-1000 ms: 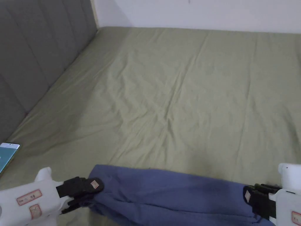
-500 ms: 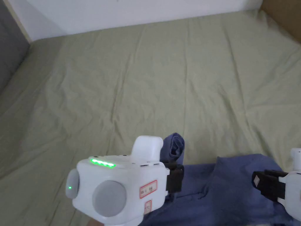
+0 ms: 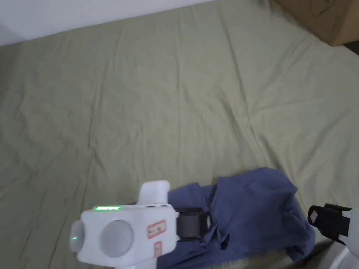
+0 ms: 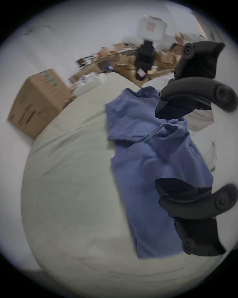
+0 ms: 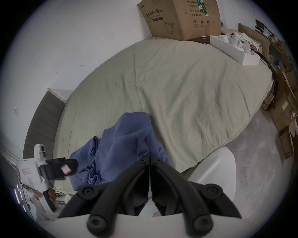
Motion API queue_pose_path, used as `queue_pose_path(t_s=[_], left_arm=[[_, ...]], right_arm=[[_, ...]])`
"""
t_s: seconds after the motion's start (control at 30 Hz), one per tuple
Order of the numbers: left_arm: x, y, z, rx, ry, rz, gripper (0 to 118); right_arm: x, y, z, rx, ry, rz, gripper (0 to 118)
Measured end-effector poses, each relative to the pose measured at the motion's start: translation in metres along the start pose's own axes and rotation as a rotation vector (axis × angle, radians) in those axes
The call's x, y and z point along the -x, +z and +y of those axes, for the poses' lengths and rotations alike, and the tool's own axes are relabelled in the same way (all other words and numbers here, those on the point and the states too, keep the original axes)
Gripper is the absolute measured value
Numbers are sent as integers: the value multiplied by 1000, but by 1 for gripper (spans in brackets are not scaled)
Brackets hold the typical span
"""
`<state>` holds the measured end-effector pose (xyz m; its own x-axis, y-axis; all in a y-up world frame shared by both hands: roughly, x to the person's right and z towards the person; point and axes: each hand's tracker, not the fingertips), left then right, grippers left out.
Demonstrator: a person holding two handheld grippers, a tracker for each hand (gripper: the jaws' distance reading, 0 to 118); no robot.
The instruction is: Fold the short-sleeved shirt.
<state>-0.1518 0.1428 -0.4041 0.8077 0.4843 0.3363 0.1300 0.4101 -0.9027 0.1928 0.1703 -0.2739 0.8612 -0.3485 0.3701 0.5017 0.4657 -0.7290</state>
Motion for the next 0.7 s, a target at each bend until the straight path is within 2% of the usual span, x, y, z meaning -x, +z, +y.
queue_pose_path(t_s=[0.1,0.13,0.17,0.2,0.23,0.3,0.43,0.53,0.6,0.7], left_arm=[[26,34,3,-90,144,3,80],[32,43,5,-119,172,10,76],[37,46,5,-134,183,30,53],[40,45,4,-128,170,63,26],[41,39,3,-104,153,112,6],[41,21,-1,-68,138,125,5],[23,-19,-10,29,151,-97,5],[3,-46,-16,107,118,-181,5],[-7,-65,-23,224,78,-145,5],[-18,-69,-32,224,30,-163,5]], right_arm=[[5,-5,3,2,11,14,1],[7,-6,3,4,17,20,1],[9,-8,3,7,22,26,1],[11,-10,3,9,26,32,1],[13,-11,2,11,29,37,1],[16,-13,1,16,33,52,1],[18,-14,-3,26,39,59,1],[17,-13,-6,39,49,64,1],[15,-13,-6,44,53,64,1],[13,-11,-6,42,50,62,1]])
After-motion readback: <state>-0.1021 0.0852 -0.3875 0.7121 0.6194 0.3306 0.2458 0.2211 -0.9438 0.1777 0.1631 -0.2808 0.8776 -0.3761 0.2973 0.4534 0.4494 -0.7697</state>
